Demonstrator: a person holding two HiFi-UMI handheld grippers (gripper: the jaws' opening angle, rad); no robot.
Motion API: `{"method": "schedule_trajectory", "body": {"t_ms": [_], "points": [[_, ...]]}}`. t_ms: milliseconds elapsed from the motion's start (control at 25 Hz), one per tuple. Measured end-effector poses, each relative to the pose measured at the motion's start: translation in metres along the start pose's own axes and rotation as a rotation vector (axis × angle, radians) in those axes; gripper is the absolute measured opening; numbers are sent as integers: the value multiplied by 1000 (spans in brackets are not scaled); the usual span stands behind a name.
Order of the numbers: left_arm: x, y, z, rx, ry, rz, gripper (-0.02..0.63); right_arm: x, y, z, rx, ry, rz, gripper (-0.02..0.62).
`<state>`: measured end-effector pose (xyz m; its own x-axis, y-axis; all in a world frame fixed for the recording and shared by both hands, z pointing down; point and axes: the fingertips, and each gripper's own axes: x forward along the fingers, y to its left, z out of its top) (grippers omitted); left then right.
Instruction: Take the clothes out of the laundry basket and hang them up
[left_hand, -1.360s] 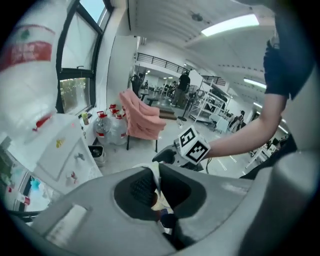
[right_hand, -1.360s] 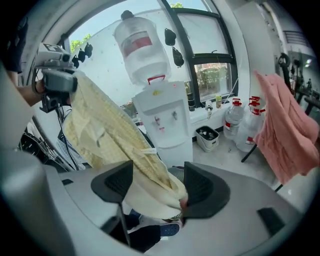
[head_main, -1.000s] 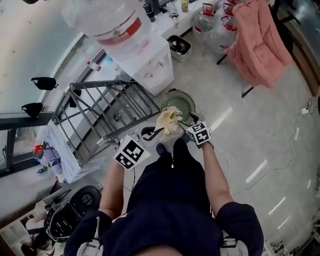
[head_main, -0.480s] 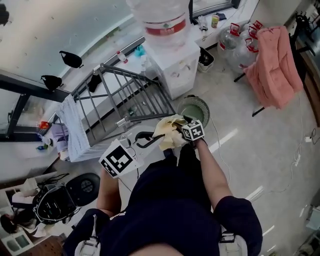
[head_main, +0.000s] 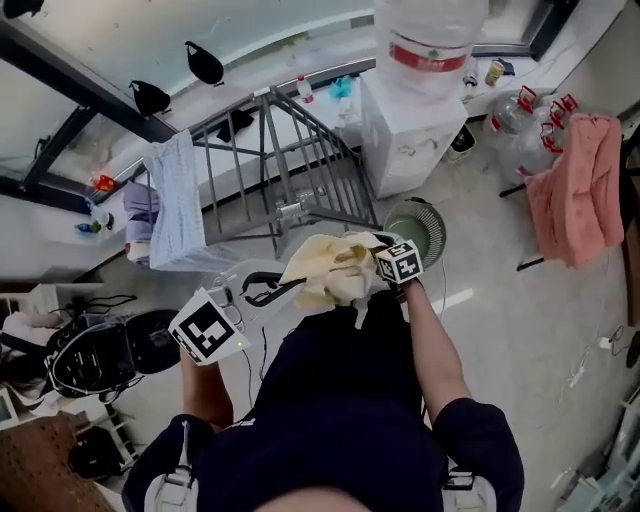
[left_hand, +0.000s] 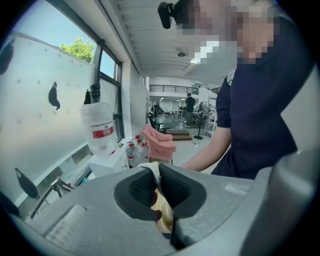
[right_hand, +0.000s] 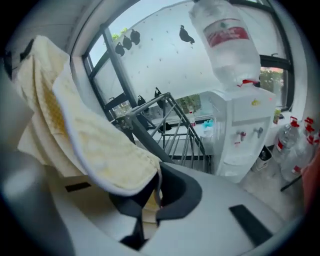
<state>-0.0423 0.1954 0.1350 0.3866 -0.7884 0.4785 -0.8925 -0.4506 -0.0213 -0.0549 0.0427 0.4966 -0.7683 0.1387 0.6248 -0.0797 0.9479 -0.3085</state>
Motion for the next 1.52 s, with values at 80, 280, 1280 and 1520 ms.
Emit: {"method": "schedule_trajectory", "body": {"t_ms": [80,280,1280,1520], "points": [[-28,7,-27,-53,9,61,25,-6,7,17,-41,-1,15,6],[-90,21,-92,-193,28,277,25,-20,36,44,-201,36,79,6],[-283,32,-137,-440,-118,1210,25,-131,167,255,-415,-316,92,8],[-318,74,-118,-430,-243,1257,25,-129,187,304,-405,-324,82,8]]}}
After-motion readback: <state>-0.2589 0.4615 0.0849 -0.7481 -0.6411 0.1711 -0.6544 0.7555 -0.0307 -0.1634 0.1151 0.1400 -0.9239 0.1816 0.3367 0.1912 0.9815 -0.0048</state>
